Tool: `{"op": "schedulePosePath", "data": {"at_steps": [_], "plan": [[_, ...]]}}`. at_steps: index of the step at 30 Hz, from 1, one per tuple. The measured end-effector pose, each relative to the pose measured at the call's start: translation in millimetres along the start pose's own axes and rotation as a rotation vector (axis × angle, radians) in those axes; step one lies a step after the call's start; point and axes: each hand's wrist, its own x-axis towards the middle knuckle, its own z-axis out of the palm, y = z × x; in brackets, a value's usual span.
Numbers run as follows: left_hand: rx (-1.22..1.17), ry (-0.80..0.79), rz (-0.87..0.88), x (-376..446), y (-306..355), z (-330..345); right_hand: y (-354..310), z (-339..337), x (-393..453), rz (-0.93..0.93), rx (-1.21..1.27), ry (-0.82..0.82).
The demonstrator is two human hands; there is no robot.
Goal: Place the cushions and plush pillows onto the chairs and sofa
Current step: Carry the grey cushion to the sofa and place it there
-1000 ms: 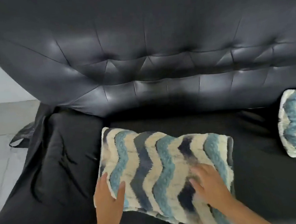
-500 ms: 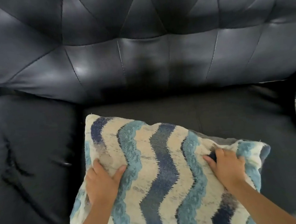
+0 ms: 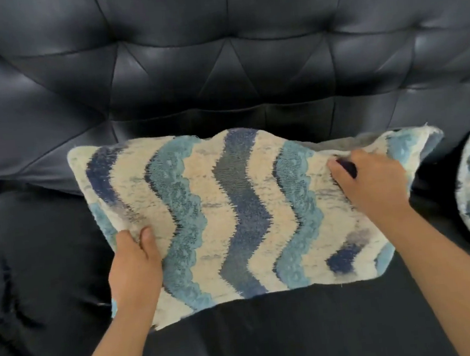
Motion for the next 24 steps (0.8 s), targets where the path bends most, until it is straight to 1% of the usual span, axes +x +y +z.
{"op": "schedulePosePath", "data": {"at_steps": [2, 3, 4, 5, 7, 8, 9, 10, 11, 12, 14, 15, 17, 19, 21, 23, 24], "plan": [[0.194, -0.172, -0.145, 10.8, -7.4, 17.7, 0.2, 20.4, 10.8, 0.038, -0.105, -0.174], [0.285, -0.219, -0.218, 13.7, -9.5, 22.2, 0.1, 27.3, 10.7, 0.065, -0.115, -0.254], [0.332, -0.208, -0.238, 15.4, -8.6, 22.1, 1.0, 33.9, 7.7, 0.084, -0.100, -0.258], [0.323, -0.125, -0.162, 16.3, -7.3, 18.7, 2.4, 40.1, 1.7, 0.077, -0.066, -0.189], [0.259, 0.149, 0.223, 15.9, 2.5, 5.3, -4.4, 40.5, -15.3, -0.005, -0.027, 0.007], [0.229, 0.266, 0.391, 13.6, 13.3, -1.9, -7.7, 42.4, -22.3, -0.047, 0.005, 0.068], [0.207, 0.312, 0.524, 12.8, 20.9, -3.6, -11.1, 45.9, -28.0, -0.089, 0.046, 0.089], [0.207, 0.302, 0.599, 12.6, 22.6, 2.7, -12.8, 54.7, -33.0, -0.118, 0.085, 0.098], [0.230, 0.237, 0.626, 13.1, 16.7, 15.6, -14.3, 67.6, -37.1, -0.117, 0.099, 0.043], [0.310, 0.129, 0.605, 14.6, 6.9, 31.5, -15.2, 84.2, -39.2, -0.103, 0.071, -0.060], [0.527, -0.181, 0.428, 21.4, -14.4, 68.2, -13.8, 126.2, -38.2, -0.085, -0.044, -0.261], [0.578, -0.236, 0.376, 26.3, -28.1, 86.1, -13.5, 144.5, -34.7, -0.066, -0.077, -0.357], [0.581, -0.263, 0.327, 39.7, -41.3, 108.5, -12.3, 167.0, -24.7, -0.017, -0.094, -0.447], [0.565, -0.266, 0.324, 44.8, -38.2, 109.2, -10.1, 169.3, -19.6, -0.036, -0.075, -0.457], [0.575, -0.256, 0.333, 36.6, -36.5, 97.4, -9.6, 158.0, -29.3, -0.066, -0.083, -0.403], [0.495, -0.218, 0.313, 16.6, -36.5, 83.0, -7.9, 140.8, -45.0, -0.073, -0.053, -0.284], [0.457, -0.196, 0.302, 4.0, -39.7, 79.0, -2.9, 132.5, -55.0, -0.058, -0.042, -0.261]]}}
